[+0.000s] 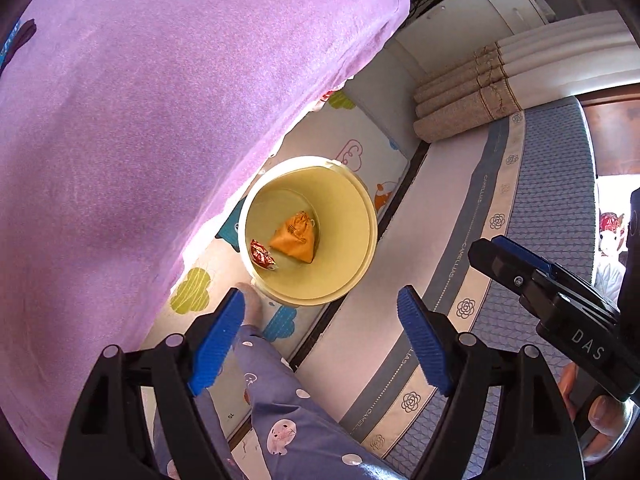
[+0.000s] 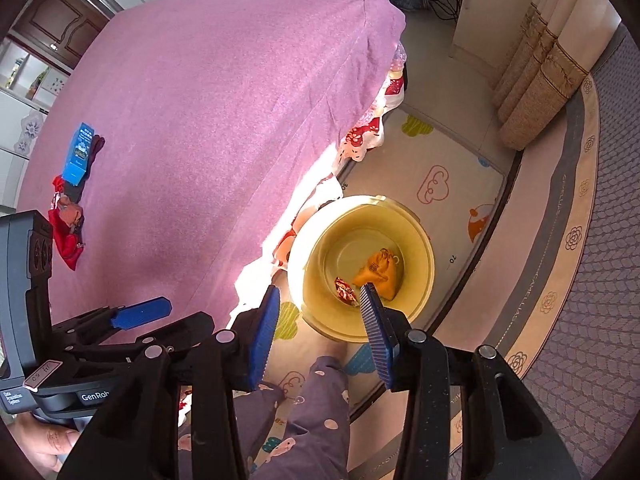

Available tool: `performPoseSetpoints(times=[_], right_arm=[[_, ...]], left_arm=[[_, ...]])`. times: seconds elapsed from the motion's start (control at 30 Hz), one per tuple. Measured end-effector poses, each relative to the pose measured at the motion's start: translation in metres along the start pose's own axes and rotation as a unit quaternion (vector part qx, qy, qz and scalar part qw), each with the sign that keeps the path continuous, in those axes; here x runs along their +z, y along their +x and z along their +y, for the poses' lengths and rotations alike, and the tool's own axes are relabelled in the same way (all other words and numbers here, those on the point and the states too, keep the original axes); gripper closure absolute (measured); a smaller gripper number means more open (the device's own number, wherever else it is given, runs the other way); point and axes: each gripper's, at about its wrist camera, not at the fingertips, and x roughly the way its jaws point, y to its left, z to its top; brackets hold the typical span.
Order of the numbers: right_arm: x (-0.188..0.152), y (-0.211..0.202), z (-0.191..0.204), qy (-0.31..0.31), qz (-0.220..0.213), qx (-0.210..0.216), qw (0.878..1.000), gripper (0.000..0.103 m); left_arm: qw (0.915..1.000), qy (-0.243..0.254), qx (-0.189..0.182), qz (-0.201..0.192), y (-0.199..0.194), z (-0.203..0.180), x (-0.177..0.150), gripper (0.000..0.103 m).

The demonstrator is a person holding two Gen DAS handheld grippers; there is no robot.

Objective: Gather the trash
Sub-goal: 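Swing both open tools back over the bed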

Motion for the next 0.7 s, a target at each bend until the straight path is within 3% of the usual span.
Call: performPoseSetpoints(times=[0.37, 0.7], right_arm=[[0.001, 0.000, 0.133, -0.093, -0.008, 0.044, 0.995, 0.061], [-0.011, 0.011, 0.266, -0.166, -0.008, 0.084, 0.983, 0.061]], left_arm=[[0.9950, -0.071, 0.016, -0.068, -0.082, 0.090, -0.026, 0.025], [0.9774, -0.160, 0.048, -0.129, -0.156, 0.207, -0.064, 0.025]])
